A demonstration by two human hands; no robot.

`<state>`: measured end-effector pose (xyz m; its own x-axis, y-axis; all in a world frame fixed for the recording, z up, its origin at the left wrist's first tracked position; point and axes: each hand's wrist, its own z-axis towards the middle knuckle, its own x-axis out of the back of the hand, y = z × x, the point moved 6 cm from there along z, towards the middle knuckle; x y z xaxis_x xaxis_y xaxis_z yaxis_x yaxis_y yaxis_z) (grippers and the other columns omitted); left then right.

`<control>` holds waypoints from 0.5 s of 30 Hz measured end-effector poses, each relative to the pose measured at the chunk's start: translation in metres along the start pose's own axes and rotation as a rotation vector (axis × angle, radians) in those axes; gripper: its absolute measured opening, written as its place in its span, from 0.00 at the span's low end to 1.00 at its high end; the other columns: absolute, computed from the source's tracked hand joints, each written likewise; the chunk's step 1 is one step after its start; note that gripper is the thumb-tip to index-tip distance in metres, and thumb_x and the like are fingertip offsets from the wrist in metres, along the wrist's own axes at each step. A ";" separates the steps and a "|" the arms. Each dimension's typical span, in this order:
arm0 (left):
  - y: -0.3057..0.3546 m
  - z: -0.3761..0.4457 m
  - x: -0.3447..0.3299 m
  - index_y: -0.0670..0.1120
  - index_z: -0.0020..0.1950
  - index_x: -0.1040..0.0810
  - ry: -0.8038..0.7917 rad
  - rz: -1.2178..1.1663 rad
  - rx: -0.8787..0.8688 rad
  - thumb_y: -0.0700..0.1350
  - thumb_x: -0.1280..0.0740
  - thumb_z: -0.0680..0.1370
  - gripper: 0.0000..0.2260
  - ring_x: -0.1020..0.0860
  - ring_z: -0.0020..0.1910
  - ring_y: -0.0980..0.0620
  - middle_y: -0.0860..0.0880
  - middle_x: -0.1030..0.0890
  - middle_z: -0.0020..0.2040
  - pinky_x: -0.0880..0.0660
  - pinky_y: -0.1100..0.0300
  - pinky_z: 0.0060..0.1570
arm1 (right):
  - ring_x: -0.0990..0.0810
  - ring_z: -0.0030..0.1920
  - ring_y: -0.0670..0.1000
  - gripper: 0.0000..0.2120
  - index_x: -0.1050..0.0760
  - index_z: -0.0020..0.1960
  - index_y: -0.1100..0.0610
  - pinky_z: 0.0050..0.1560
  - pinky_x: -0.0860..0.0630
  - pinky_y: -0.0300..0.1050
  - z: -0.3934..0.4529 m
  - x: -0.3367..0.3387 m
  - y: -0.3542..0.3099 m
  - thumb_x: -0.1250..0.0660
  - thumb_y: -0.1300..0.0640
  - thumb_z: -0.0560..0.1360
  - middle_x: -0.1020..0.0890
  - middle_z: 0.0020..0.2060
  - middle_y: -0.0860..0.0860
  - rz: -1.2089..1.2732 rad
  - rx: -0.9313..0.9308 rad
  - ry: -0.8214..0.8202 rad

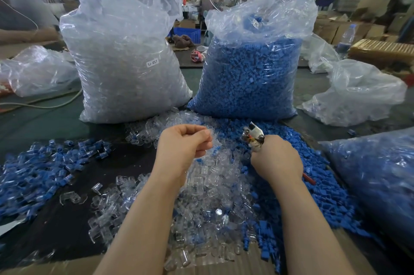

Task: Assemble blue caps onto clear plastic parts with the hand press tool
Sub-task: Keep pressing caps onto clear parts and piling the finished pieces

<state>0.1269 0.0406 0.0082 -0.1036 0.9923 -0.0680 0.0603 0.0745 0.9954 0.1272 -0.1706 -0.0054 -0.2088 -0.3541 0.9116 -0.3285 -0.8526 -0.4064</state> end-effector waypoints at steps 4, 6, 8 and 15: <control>-0.001 0.000 -0.003 0.42 0.47 0.19 -0.010 -0.002 0.007 0.38 0.28 0.75 0.02 0.16 0.35 0.55 0.47 0.14 0.37 0.22 0.67 0.33 | 0.28 0.33 0.55 0.12 0.31 0.36 0.53 0.32 0.35 0.45 0.003 0.006 -0.009 0.34 0.51 0.75 0.26 0.30 0.51 0.339 0.058 0.013; -0.001 -0.001 -0.005 0.42 0.44 0.19 -0.016 -0.010 0.011 0.38 0.27 0.75 0.02 0.16 0.35 0.55 0.47 0.14 0.37 0.22 0.67 0.33 | 0.25 0.34 0.54 0.09 0.26 0.37 0.53 0.35 0.30 0.46 0.000 0.011 -0.018 0.32 0.52 0.75 0.22 0.31 0.49 0.595 0.120 0.013; -0.001 -0.001 -0.008 0.42 0.44 0.19 -0.027 -0.037 0.019 0.37 0.27 0.74 0.02 0.16 0.35 0.54 0.46 0.14 0.37 0.21 0.66 0.34 | 0.20 0.39 0.49 0.06 0.22 0.41 0.52 0.41 0.24 0.45 -0.005 0.018 -0.027 0.31 0.55 0.76 0.17 0.36 0.48 0.783 0.171 0.013; -0.001 -0.003 -0.015 0.40 0.46 0.19 -0.050 -0.136 0.065 0.36 0.27 0.74 0.03 0.15 0.37 0.52 0.44 0.14 0.39 0.19 0.63 0.36 | 0.18 0.40 0.42 0.05 0.21 0.43 0.53 0.42 0.23 0.32 -0.017 0.021 -0.048 0.31 0.60 0.77 0.16 0.36 0.47 0.965 0.334 0.021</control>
<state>0.1258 0.0258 0.0084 -0.0653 0.9762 -0.2066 0.1137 0.2130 0.9704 0.1230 -0.1309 0.0326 -0.2652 -0.9427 0.2022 0.2615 -0.2722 -0.9260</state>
